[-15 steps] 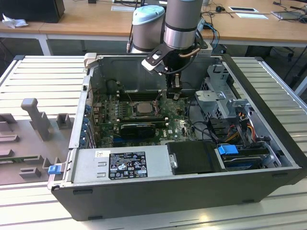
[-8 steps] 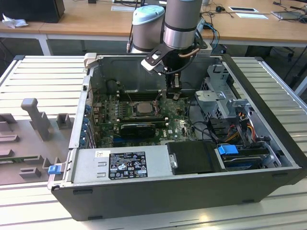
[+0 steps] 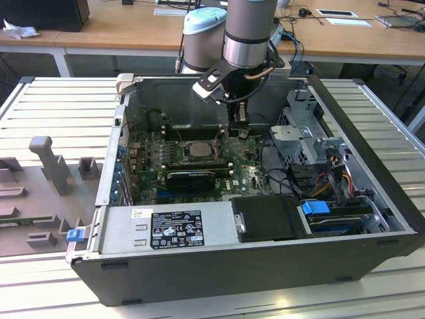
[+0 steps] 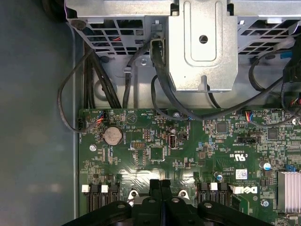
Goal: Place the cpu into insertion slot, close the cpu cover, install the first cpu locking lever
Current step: 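Place the cpu into insertion slot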
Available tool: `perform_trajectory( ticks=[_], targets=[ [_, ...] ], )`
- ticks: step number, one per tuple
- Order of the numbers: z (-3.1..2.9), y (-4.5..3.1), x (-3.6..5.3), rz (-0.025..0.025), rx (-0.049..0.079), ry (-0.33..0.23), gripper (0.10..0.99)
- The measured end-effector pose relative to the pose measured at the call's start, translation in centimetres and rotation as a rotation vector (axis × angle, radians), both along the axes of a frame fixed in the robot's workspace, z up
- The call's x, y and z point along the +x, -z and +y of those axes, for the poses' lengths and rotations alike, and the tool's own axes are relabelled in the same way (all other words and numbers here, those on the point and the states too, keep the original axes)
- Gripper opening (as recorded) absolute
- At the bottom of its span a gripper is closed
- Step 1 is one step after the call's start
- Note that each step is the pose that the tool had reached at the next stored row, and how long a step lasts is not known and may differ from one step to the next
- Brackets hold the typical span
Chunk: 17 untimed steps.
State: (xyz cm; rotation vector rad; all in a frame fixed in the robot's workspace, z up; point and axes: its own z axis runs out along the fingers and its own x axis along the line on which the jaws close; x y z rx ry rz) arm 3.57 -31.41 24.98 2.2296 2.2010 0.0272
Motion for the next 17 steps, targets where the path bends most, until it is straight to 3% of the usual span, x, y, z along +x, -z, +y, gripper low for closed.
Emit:
perform_trajectory(
  ticks=[17],
  targets=[
    [0.0,0.0,-0.76,0.0,0.0,0.0,0.106]
  ],
)
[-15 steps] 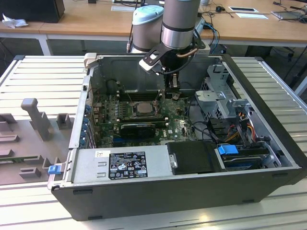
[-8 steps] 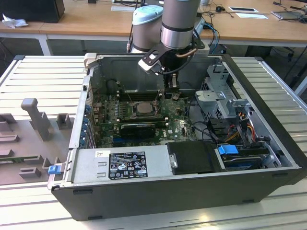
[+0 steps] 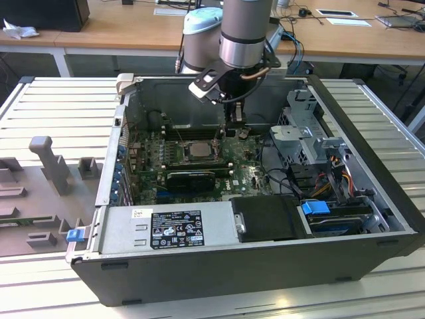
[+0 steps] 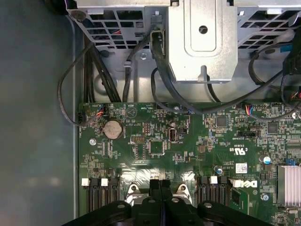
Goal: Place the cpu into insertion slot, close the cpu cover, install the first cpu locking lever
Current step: 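Place the cpu into insertion slot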
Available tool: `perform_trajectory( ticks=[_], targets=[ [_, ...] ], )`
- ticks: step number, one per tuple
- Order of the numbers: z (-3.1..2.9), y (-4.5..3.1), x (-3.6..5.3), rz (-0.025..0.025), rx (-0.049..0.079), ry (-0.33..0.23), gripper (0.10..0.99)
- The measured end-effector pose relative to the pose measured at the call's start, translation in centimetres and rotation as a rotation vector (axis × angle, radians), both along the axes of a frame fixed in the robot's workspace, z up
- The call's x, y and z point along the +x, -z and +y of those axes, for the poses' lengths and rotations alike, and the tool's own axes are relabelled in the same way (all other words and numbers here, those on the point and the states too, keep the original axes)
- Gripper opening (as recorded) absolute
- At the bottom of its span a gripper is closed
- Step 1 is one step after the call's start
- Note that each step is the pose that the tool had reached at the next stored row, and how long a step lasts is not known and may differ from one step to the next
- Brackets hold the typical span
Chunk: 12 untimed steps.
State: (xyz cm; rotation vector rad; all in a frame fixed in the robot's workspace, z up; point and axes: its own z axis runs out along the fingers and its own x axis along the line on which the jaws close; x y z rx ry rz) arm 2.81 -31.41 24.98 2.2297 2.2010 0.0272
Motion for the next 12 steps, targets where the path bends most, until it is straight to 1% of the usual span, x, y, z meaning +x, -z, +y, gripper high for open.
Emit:
perform_trajectory(
  ticks=[12],
  targets=[
    [0.0,0.0,-0.32,0.0,0.0,0.0,0.106]
  ],
)
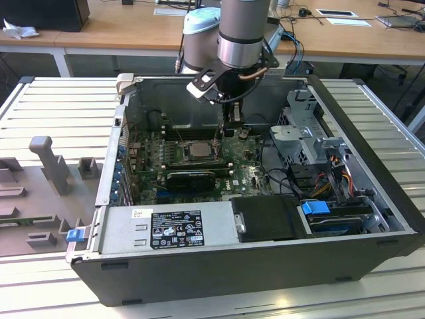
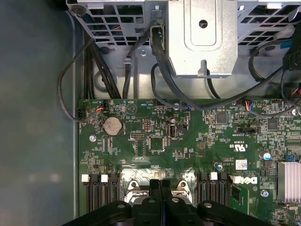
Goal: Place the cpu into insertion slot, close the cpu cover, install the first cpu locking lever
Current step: 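Place the cpu into insertion slot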
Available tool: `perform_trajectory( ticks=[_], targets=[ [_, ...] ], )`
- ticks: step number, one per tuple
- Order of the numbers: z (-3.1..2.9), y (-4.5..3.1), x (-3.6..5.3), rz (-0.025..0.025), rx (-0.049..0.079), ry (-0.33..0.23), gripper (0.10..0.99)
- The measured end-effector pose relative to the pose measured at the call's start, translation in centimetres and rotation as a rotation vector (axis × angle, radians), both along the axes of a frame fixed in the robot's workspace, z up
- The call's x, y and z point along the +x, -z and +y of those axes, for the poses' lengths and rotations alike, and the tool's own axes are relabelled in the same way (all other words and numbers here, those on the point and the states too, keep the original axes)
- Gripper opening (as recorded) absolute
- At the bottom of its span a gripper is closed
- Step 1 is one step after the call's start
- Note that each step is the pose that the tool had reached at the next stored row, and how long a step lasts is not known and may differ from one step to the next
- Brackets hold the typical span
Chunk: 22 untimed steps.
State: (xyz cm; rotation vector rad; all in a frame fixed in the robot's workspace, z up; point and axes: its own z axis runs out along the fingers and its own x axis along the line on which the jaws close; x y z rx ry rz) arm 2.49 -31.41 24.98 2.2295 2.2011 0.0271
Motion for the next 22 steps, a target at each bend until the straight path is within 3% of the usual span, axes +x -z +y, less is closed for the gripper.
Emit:
perform_trajectory(
  ticks=[22],
  targets=[
    [0.0,0.0,-0.47,0.0,0.0,0.0,0.106]
  ],
)
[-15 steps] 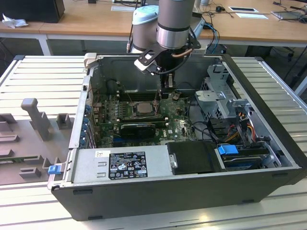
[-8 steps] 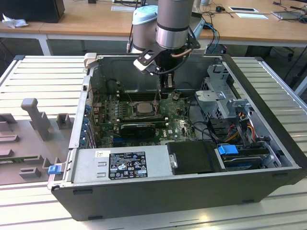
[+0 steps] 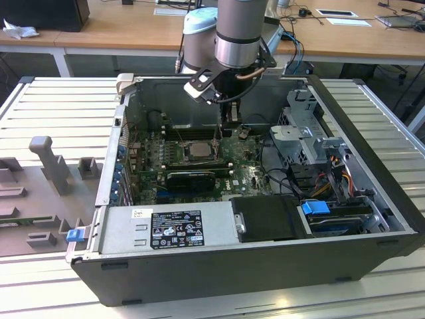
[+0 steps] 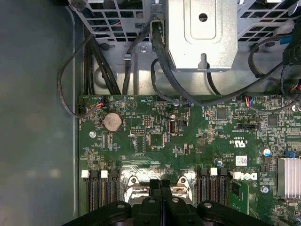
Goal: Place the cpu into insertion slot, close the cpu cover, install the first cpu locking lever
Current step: 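Place the cpu into insertion slot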
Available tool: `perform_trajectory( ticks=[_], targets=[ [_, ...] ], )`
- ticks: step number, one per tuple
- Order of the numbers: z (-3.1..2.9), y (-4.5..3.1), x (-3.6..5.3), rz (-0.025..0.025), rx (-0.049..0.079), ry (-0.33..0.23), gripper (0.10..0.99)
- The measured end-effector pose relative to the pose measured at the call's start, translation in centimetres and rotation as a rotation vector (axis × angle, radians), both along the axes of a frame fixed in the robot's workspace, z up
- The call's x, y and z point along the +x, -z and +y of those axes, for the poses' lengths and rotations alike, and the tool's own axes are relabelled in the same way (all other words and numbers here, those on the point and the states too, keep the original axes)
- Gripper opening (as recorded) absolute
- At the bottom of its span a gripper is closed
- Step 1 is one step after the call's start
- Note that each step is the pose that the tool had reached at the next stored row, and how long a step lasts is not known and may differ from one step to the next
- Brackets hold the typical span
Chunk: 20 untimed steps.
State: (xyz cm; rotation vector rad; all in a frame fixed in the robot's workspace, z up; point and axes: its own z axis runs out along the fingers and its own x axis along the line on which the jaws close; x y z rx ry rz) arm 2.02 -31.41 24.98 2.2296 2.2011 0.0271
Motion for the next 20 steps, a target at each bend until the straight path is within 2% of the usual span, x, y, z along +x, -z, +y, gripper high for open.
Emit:
perform_trajectory(
  ticks=[20],
  targets=[
    [0.0,0.0,-0.41,0.0,0.0,0.0,0.106]
  ],
)
